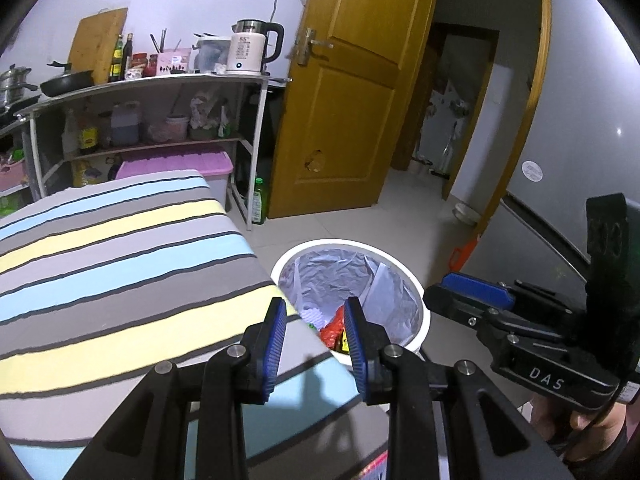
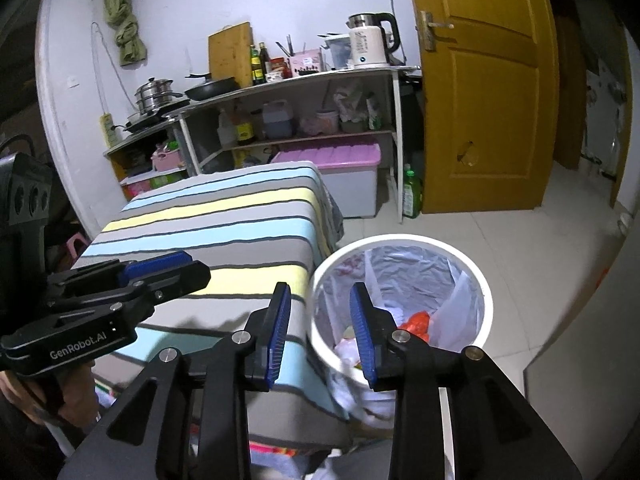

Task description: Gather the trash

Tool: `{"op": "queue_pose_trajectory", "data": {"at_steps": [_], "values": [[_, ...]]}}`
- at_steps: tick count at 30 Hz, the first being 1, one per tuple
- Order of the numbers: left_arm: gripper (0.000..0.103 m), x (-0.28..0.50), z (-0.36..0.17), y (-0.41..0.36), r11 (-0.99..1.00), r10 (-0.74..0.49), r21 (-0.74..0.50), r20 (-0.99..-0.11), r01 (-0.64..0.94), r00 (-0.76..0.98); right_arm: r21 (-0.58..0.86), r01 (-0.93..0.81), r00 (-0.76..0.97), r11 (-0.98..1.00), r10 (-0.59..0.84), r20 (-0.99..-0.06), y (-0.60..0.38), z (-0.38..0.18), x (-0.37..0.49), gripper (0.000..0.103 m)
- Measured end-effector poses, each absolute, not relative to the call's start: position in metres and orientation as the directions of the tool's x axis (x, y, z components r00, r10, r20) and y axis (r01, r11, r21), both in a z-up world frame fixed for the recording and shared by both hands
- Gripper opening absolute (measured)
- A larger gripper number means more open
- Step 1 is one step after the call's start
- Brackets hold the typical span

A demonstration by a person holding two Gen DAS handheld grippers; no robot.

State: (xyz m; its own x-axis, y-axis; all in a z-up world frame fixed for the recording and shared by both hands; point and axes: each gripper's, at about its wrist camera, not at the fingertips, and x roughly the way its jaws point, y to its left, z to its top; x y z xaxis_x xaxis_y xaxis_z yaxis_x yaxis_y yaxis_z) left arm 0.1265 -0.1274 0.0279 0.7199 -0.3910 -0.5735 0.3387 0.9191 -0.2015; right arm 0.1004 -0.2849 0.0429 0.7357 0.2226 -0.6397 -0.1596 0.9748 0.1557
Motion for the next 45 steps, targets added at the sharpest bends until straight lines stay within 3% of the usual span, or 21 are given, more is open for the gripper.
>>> {"op": "queue_pose_trajectory", "data": {"at_steps": [24, 45], "values": [[0.031, 0.046, 0.037, -0.106, 0.953, -0.296, -0.121, -0.545, 0.276, 0.785, 0.109, -0.206, 0.740, 0.972, 0.228, -0.633, -0.260, 0.046, 0.033, 0.033], [0.031, 0.046, 0.034, -0.108, 0.959, -0.278, -0.114, -0.551, 0.258, 0.787, 0.112, -0.198, 0.738, 0.974, 0.223, -0.637, -0.263, 0.042, 0.029, 0.033]]}}
